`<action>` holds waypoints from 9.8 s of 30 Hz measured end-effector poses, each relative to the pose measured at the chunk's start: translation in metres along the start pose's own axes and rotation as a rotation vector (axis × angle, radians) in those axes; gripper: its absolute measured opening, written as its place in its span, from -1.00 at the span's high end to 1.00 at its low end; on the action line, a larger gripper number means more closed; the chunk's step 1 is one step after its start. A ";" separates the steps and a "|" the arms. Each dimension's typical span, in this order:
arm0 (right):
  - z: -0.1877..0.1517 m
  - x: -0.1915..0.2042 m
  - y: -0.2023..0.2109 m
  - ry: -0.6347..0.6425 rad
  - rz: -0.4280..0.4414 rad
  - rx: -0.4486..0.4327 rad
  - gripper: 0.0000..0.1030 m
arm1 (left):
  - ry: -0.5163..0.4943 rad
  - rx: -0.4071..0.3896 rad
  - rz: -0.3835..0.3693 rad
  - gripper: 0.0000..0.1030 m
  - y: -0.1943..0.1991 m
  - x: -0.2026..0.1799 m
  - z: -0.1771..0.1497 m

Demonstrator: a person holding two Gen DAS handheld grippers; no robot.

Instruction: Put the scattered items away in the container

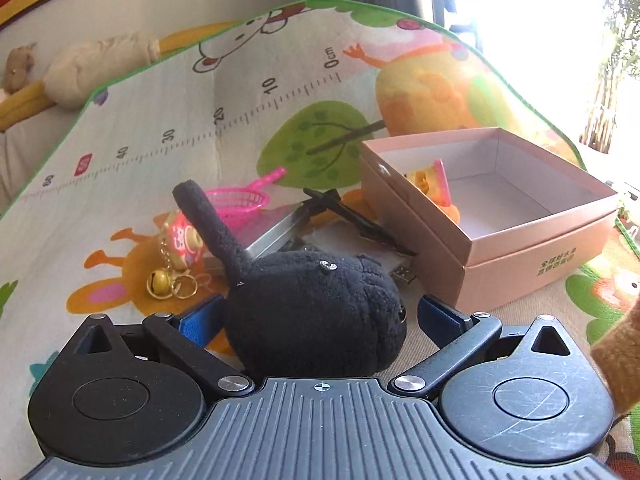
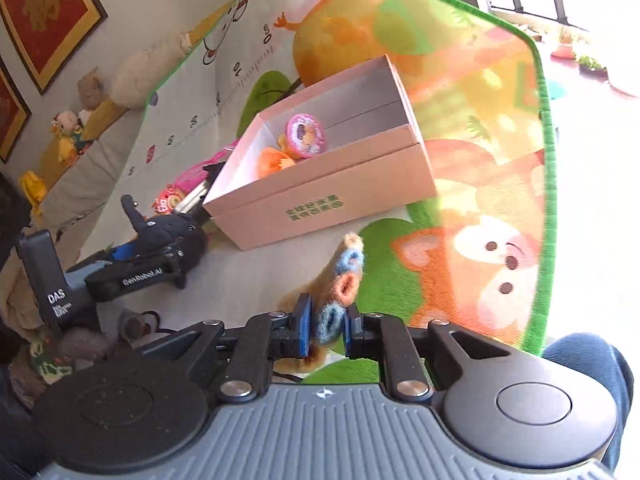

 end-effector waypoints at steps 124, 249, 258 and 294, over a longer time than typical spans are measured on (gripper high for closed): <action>-0.096 0.070 0.004 0.491 0.098 -0.032 -1.00 | 0.044 -0.071 -0.135 -1.00 0.114 -0.027 -0.045; 0.052 0.214 -0.164 0.906 -0.188 -0.044 0.30 | 0.391 -0.076 0.095 -1.00 0.025 0.137 -0.026; 0.073 0.208 -0.198 0.897 -0.290 -0.020 0.77 | 0.452 -0.102 0.025 -1.00 0.028 0.141 -0.029; -0.051 0.069 -0.024 0.543 -0.048 -0.092 -0.88 | -0.083 0.002 0.000 -1.00 -0.026 0.040 0.004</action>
Point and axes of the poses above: each gripper's, at about its wrist camera, not at the fingertips, and y roughly against the way its jaws point, x to its left, z to its top, the point moved 9 cm from there along -y, roughly the way its jaws point, and after that the axes turned 3 degrees about z, right-handed, at the moved point
